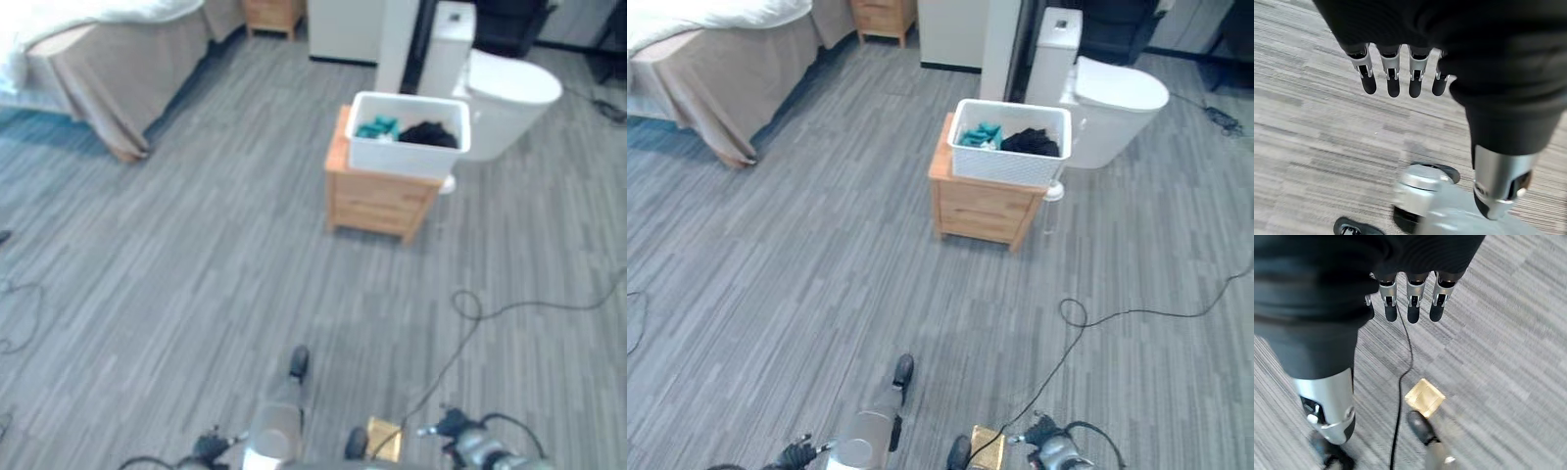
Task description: Grab the laundry basket,head to the washer,open it,put in the laundry and shut it.
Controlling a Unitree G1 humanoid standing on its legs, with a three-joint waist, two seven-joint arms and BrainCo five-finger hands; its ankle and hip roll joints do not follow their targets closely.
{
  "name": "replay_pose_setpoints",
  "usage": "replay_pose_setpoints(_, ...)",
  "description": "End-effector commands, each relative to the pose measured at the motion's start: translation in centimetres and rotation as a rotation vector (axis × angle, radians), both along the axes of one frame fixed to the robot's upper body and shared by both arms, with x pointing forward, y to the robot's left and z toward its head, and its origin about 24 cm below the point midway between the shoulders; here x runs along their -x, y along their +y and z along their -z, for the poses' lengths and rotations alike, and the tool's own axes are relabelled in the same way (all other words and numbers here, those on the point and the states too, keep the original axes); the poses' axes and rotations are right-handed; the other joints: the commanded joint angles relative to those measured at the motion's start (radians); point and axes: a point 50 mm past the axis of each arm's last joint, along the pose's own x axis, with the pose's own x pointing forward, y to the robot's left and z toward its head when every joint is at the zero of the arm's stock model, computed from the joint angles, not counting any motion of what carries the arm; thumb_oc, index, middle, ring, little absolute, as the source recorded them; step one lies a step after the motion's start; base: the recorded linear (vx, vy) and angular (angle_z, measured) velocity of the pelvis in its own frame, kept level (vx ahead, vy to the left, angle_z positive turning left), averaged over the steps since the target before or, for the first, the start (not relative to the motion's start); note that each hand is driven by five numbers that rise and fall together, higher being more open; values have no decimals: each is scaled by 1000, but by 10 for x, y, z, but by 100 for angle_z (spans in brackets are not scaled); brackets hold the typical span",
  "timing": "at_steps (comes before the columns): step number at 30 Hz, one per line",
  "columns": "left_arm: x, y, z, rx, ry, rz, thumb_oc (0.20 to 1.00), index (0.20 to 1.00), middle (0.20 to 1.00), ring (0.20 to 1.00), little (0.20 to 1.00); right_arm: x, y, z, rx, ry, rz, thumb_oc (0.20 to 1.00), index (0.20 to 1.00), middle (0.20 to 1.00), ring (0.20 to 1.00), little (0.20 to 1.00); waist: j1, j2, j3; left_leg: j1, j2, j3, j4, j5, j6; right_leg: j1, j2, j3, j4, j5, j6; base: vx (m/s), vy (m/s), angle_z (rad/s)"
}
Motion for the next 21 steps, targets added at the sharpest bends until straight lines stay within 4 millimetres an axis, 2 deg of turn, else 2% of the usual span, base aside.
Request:
replay_pose_setpoints(1, -16, 24, -12, -76, -76, 41, 1000, 1000, 1000, 1000, 1000, 30, -13, 4, 19, 49, 37, 1000, 1000, 1000, 1000, 1000, 2, -37, -91, -100, -91, 48, 138, -62, 146, 59, -149, -78, 423, 137, 190, 557, 317, -111)
replay_pose_setpoints(2, -28, 26, -17, -80, -123, 58, 1000, 1000, 1000, 1000, 1000, 28, -14, 4, 21, 49, 30, 1000, 1000, 1000, 1000, 1000, -21, -3, -78, -24, -115, 55, 126, -108, 187, -30, -193, -81, 620, 282, 202, 522, 322, -95)
replay_pose_setpoints(3, -35, 24, -20, -78, -159, 71, 1000, 1000, 1000, 1000, 1000, 23, -12, 3, 17, 34, 18, 1000, 1000, 1000, 1000, 1000, -35, 22, -71, 18, -120, 56, 114, -127, 208, -82, -207, -87, 699, 325, 208, 377, 232, -42)
replay_pose_setpoints(4, -35, 24, -20, -78, -159, 71, 1000, 1000, 1000, 1000, 1000, 23, -12, 3, 17, 34, 18, 1000, 1000, 1000, 1000, 1000, -35, 22, -71, 18, -120, 56, 114, -127, 208, -82, -207, -87, 699, 325, 208, 387, 187, -8)
replay_pose_setpoints(5, -46, 23, -25, -78, -203, 82, 1000, 1000, 1000, 1000, 1000, 13, -6, 1, 4, 1, -8, 1000, 1000, 1000, 1000, 1000, -68, 67, -54, 111, -110, 37, 79, -139, 217, -190, -203, -112, 785, 252, 179, 399, 113, -8)
replay_pose_setpoints(7, -52, 23, -28, -79, -227, 97, 1000, 1000, 1000, 1000, 1000, 10, 0, 1, -10, -10, -28, 1000, 1000, 1000, 1000, 1000, -99, 82, -42, 186, -113, 30, 61, -167, 211, -234, -227, -190, 688, 182, 170, 468, 20, 8)
replay_pose_setpoints(8, -54, 22, -29, -78, -235, 104, 1000, 1000, 1000, 1000, 1000, 9, 1, 1, -12, -15, -35, 1000, 1000, 1000, 1000, 1000, -109, 84, -42, 211, -112, 24, 51, -177, 204, -256, -221, -210, 624, 158, 161, 260, -62, 13)
replay_pose_setpoints(9, -53, 22, -29, -78, -235, 104, 1000, 1000, 1000, 1000, 1000, 9, 1, 1, -12, -15, -36, 1000, 1000, 1000, 1000, 1000, -110, 85, -40, 214, -111, 23, 51, -177, 204, -253, -221, -212, 623, 157, 160, 393, -162, 4)
replay_pose_setpoints(10, -52, 20, -27, -76, -228, 115, 1000, 1000, 1000, 1000, 1000, 8, 3, 1, -16, -18, -42, 1000, 1000, 1000, 1000, 1000, -131, 82, -41, 268, -114, 3, 36, -205, 187, -286, -195, -202, 452, 138, 148, 420, -212, 16)
replay_pose_setpoints(12, -52, 20, -27, -86, -219, 123, 1000, 1000, 1000, 1000, 1000, 11, 1, 1, -9, -11, -27, 1000, 1000, 1000, 1000, 1000, -154, 69, -44, 318, -121, -19, 24, -240, 168, -308, -183, -136, 235, 190, 161, 540, -281, 25)
replay_pose_setpoints(14, -53, 18, -26, -90, -214, 131, 1000, 1000, 1000, 1000, 1000, 17, -7, 1, 1, 4, 11, 1000, 1000, 1000, 1000, 1000, -179, 65, -43, 369, -119, -50, 24, -290, 153, -343, -201, -60, 96, 261, 198, 522, -262, 45)
replay_pose_setpoints(16, -48, 19, -22, -97, -184, 132, 1000, 1000, 1000, 1000, 1000, 28, -12, 3, 5, 29, 43, 1000, 1000, 1000, 1000, 1000, -205, 60, -48, 418, -111, -63, 21, -319, 143, -366, -207, 5, 73, 283, 211, 452, -233, 61)
replay_pose_setpoints(19, -39, 20, -19, -106, -146, 132, 1000, 1000, 1000, 1000, 1000, 42, -15, 6, 2, 61, 70, 1000, 1000, 1000, 1000, 1000, -222, 39, -64, 458, -100, -73, 24, -350, 132, -343, -195, 42, 96, 297, 203, 312, -220, 61)
replay_pose_setpoints(20, -34, 22, -17, -107, -128, 105, 1000, 1000, 1000, 1000, 1000, 49, -17, 6, 0, 70, 94, 1000, 1000, 1000, 1000, 1000, -237, 39, -73, 484, -50, -68, 55, -331, 105, -343, -159, 41, 148, 282, 186, 477, -437, 58)
replay_pose_setpoints(21, -34, 22, -17, -107, -127, 86, 1000, 1000, 1000, 1000, 1000, 52, -16, 7, -7, 67, 111, 1000, 1000, 1000, 1000, 1000, -245, 43, -74, 455, -14, -65, 140, -281, 84, -321, -132, 40, 162, 264, 168, 408, -483, 35)
